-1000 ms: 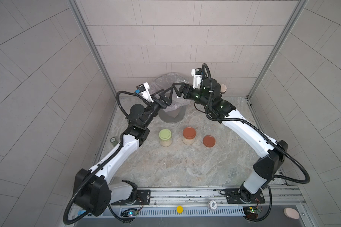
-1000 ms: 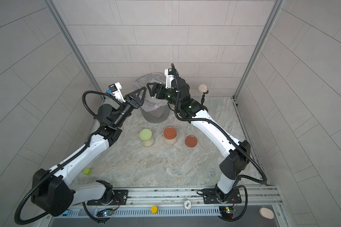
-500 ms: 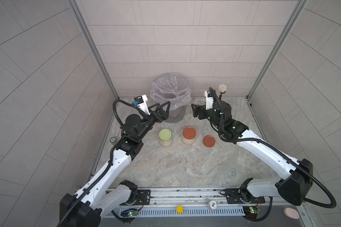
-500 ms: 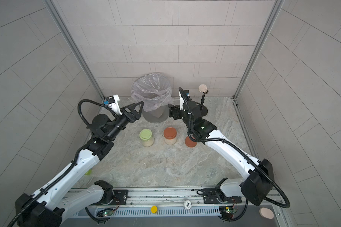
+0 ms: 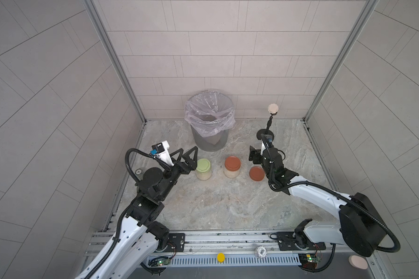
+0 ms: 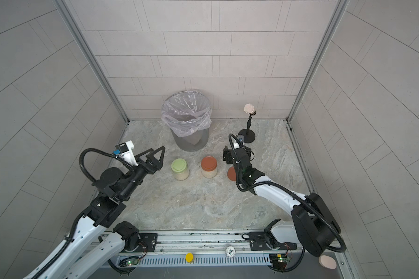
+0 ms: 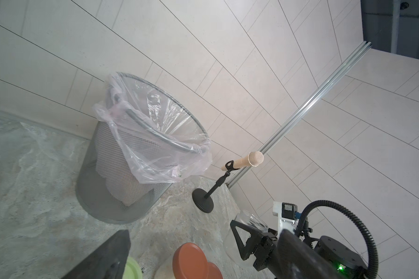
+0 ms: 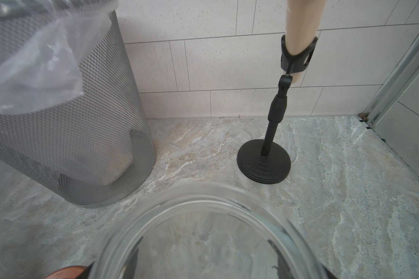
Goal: Empty moldy rice from jars
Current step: Move the lid to the center of the board.
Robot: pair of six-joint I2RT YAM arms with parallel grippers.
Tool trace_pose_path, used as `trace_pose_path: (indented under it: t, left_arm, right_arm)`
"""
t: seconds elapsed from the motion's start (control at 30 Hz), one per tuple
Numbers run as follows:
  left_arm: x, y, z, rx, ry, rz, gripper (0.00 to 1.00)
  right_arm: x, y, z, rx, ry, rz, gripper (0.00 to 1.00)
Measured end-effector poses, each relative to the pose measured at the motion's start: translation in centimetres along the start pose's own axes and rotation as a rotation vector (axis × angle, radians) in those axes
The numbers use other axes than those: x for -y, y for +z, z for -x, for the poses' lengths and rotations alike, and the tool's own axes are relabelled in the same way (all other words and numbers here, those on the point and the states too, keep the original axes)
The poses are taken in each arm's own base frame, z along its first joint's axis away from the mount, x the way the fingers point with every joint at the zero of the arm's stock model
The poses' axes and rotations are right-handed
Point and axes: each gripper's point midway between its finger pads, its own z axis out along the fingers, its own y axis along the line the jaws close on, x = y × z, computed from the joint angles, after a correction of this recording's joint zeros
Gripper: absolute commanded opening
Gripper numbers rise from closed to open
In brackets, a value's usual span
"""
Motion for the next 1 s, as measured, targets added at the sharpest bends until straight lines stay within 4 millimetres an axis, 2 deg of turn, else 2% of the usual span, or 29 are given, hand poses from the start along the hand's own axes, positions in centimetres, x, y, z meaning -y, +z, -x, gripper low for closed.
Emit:
trace_pose_path:
  t: [0.2, 0.33, 0.67, 1.0]
  left_arm:
    - [-2.1, -0.7, -1.7, -0.027, 0.013, 0.064, 1.0]
    - [-2.6, -0.6, -2.3, -0.043, 0.014, 0.076, 1.0]
    - [-2.4, -0.7, -2.6, -0.052, 0.006, 0.062, 1.0]
    - [-2.0, -1.2, -2.2, -0.037, 0.004, 0.047, 1.0]
  right_arm:
    - [0.3, 2.0, -3.5, 0.0, -0.054, -0.034, 0.35]
    - [-0.2, 3.0, -4.7, 0.003, -0.07, -0.034, 0.35]
    - [-0.8, 5.3, -5.0, 0.008, -0.073, -0.056, 0.45]
    - [-0.6, 7.4, -6.7, -0.043, -0.05, -0.081, 0.47]
